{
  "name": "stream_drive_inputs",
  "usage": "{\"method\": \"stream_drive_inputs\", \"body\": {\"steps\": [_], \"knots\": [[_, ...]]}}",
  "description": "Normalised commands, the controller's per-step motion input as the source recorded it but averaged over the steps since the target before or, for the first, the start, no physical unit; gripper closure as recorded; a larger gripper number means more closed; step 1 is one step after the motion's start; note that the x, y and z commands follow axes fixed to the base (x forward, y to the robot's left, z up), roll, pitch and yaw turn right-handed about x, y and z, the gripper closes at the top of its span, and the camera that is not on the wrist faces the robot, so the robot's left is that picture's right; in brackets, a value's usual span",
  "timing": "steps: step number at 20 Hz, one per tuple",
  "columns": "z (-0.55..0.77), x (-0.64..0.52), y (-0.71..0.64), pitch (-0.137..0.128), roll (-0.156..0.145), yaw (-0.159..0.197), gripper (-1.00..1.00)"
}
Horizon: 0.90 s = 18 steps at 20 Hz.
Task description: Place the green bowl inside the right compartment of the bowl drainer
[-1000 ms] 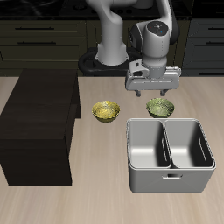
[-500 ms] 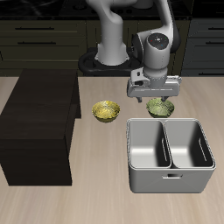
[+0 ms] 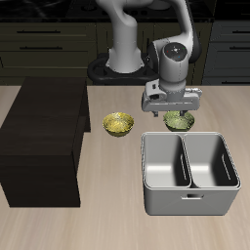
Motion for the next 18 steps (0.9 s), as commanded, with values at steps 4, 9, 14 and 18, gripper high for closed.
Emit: {"method": "stream_drive_inputs", "body": {"steps": [4,9,14,18], "knots": [[-0.14,0.01,-0.07,0.011,0.032,-0.012,1.0],[-0.02,-0.02,-0.05,0.002,0.02,-0.014,1.0],[0.04,-0.03,-0.06,-0.001,0.012,-0.02,1.0],[0.07,-0.01,-0.05,-0.023,0.019,-0.003,1.0]]}}
